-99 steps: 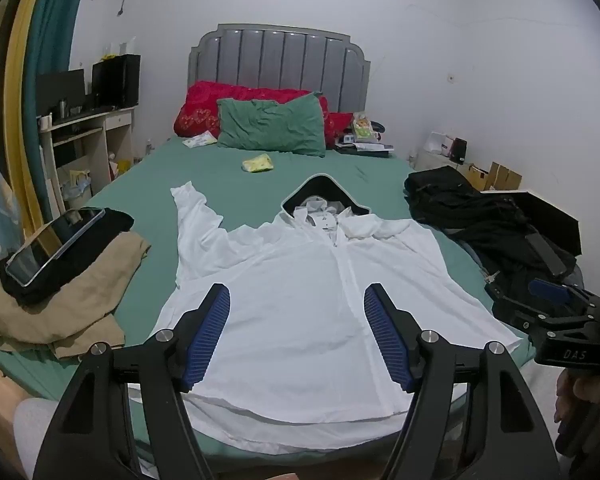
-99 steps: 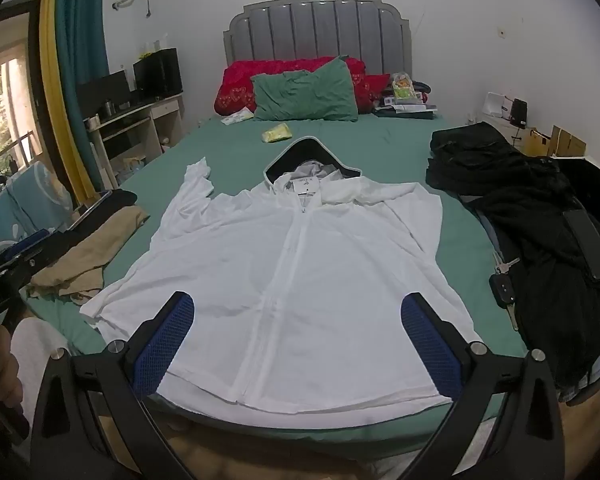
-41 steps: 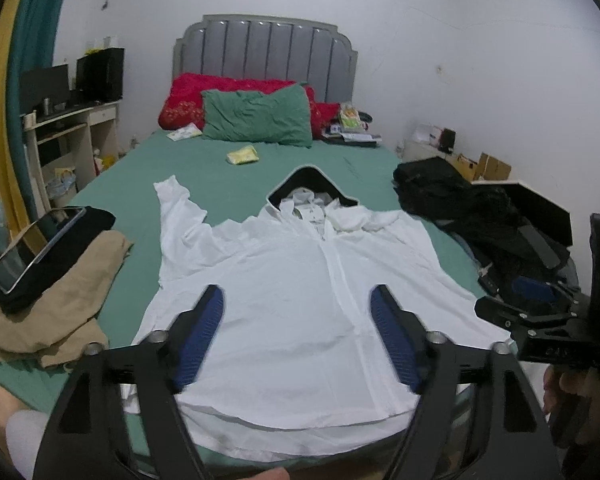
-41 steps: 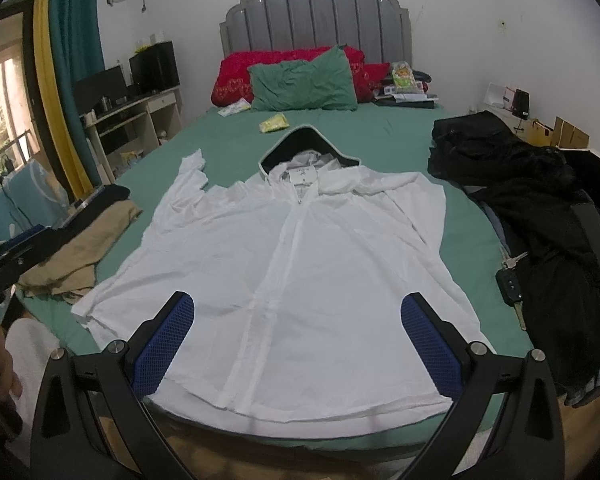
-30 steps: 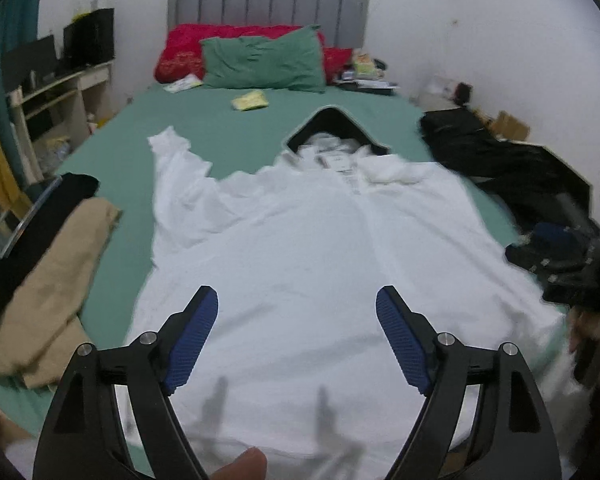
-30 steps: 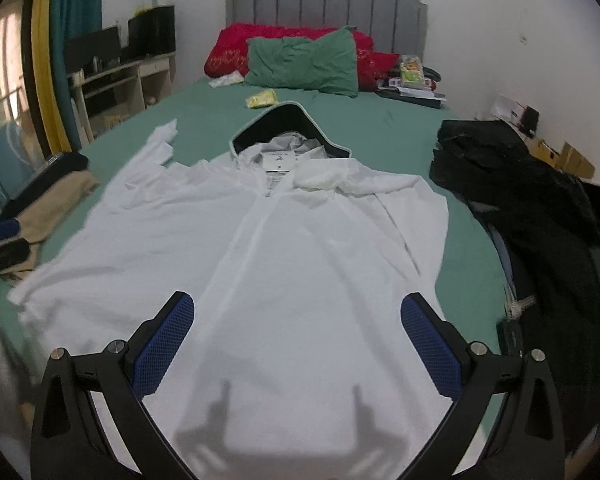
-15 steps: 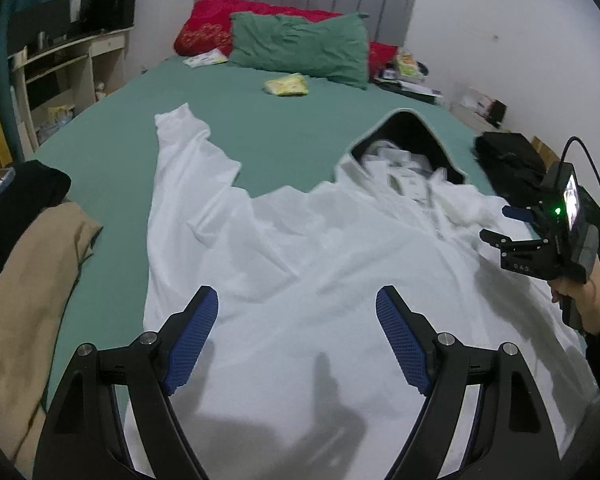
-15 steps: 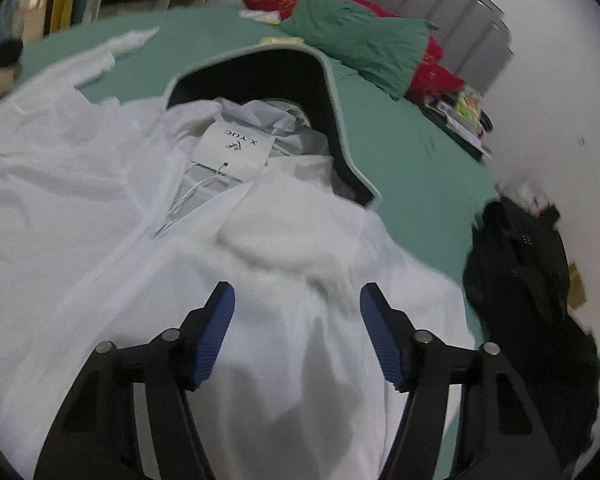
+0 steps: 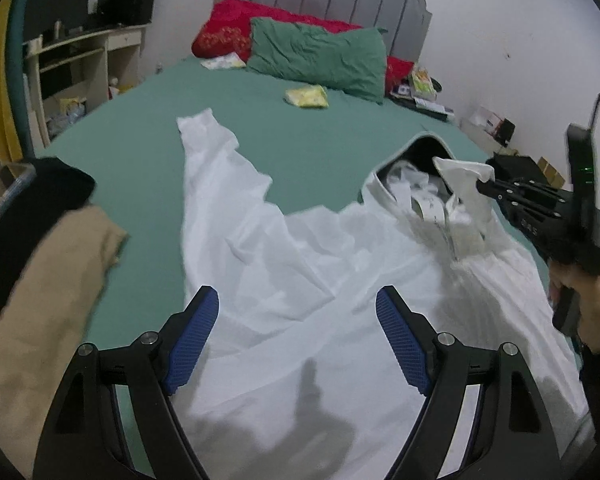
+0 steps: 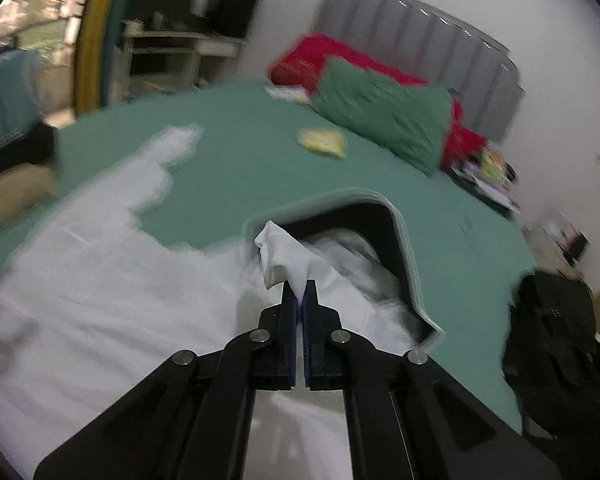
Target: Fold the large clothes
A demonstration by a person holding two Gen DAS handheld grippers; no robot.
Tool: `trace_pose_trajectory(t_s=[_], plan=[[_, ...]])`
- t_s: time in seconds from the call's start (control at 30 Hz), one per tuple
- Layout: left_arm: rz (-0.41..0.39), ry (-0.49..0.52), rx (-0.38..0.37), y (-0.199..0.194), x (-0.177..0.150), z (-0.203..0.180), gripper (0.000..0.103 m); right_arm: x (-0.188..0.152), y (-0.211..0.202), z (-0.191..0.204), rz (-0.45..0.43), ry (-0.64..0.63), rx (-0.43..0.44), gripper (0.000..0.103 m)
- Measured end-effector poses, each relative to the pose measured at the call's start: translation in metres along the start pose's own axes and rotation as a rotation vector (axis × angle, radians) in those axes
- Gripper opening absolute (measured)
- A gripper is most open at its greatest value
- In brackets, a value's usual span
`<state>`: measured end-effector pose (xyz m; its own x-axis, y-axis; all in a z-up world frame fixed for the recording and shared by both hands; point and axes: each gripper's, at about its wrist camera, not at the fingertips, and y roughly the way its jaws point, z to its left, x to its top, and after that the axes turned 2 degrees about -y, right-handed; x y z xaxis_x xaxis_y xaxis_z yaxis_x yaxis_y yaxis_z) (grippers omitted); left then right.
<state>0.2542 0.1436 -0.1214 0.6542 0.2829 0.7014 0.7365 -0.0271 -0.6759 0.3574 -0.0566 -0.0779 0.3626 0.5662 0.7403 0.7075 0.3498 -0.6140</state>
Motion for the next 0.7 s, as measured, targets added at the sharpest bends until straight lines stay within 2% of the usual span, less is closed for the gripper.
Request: trace_pose_trajectory(t_s=[0.13,0.23,0.3,0.37,0.4,0.43,0.5,0.57,0.7], plan=[[-0.023,0.003,0.019,-0.015,0.008,0.006,0.084,0.025,-0.007,0.046,-0.009,-0.002,0.148,0.002],[-0.008,0.016,0.04,-0.017,0.01,0.011,0.084,0.032,-0.003,0.073,0.011,0.029,0.252,0.002],[0.02,0.008,0.065,-0.012,0.008,0.015,0.084,0.027,0.008,0.093,0.056,-0.005,0.314,0.005],[0.048,-0.016,0.068,-0.004,0.005,0.02,0.084,0.017,0.021,0.103,0.107,-0.004,0.349,0.043],[0.063,-0.027,0.065,0.001,0.003,0.021,0.084,0.011,0.023,0.102,0.113,0.001,0.359,0.09],[0.075,-0.031,0.062,0.005,0.001,0.021,0.084,0.005,0.019,0.1,0.102,0.009,0.37,0.1],[0.091,-0.026,0.058,0.014,-0.002,0.017,0.084,-0.011,0.007,0.085,0.088,0.034,0.401,0.1],[0.101,-0.004,0.057,0.024,-0.005,0.009,0.084,-0.023,0.002,0.07,0.103,0.052,0.377,0.1],[0.134,0.039,0.046,0.052,-0.008,-0.009,0.084,-0.069,-0.006,0.028,0.18,0.042,0.247,0.1]])
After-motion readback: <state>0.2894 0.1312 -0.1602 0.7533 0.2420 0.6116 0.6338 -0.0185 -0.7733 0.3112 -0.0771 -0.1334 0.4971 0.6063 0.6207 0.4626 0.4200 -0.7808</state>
